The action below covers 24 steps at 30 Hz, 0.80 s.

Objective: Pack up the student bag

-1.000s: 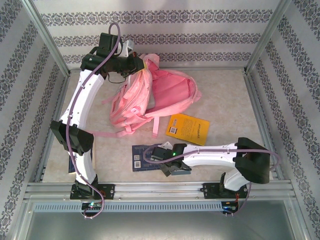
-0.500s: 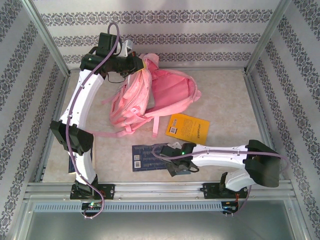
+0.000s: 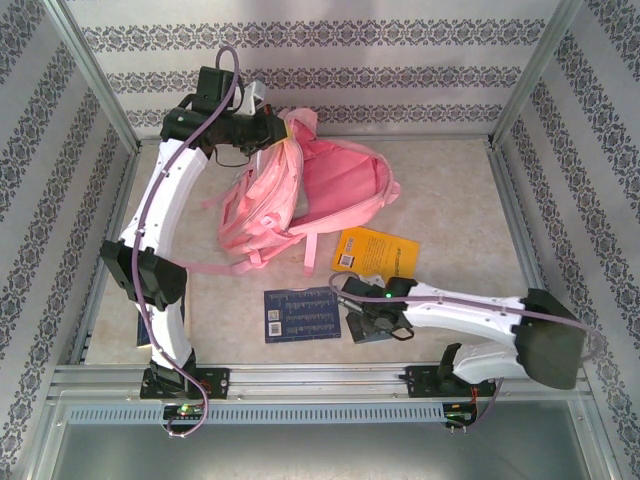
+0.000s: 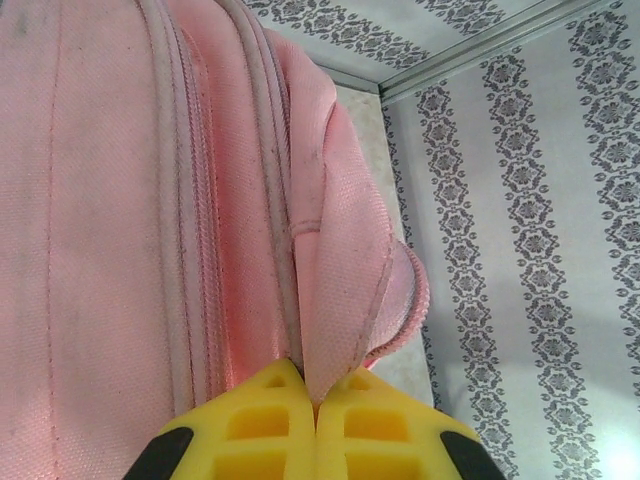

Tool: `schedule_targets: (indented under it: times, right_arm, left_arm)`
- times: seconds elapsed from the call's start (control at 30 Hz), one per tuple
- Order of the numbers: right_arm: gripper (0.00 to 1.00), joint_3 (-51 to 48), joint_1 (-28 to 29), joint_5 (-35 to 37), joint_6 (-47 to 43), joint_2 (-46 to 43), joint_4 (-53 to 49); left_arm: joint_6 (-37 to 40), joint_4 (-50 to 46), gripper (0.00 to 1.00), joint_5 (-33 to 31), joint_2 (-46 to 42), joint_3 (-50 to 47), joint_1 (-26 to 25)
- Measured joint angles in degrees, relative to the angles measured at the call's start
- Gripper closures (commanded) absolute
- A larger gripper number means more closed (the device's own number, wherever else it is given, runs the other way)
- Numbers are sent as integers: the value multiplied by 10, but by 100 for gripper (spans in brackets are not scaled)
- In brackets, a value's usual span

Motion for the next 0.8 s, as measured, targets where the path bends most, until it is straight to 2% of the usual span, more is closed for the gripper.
schedule_targets:
  times: [0.17,0.27,0.37,0.5,0.7,0.8]
  right_arm:
    - [5,-10,-68,-38,19,-140,0]
    - [10,-33,-126,-75,40,-206,-1]
    - [26,-55,-153,-116,62,-247,-4]
    - [56,-69,-159,-166,83,-257,-4]
    - [92,-89,-158,-216,92,-208,2]
    - [98,-94,-145,-230,97,-163,11]
  left_arm:
    - [24,-4,94,-34,29,-1,-30]
    - [35,-10,80,-51,59,-2,-52]
    - [47,-19,64,-65,85,-3,-72]
    - [63,-26,47,-79,95,-3,-100]
    - [84,-26,43,-91,90,-28,-180]
    - [86,-10,43,-77,80,-90,-224]
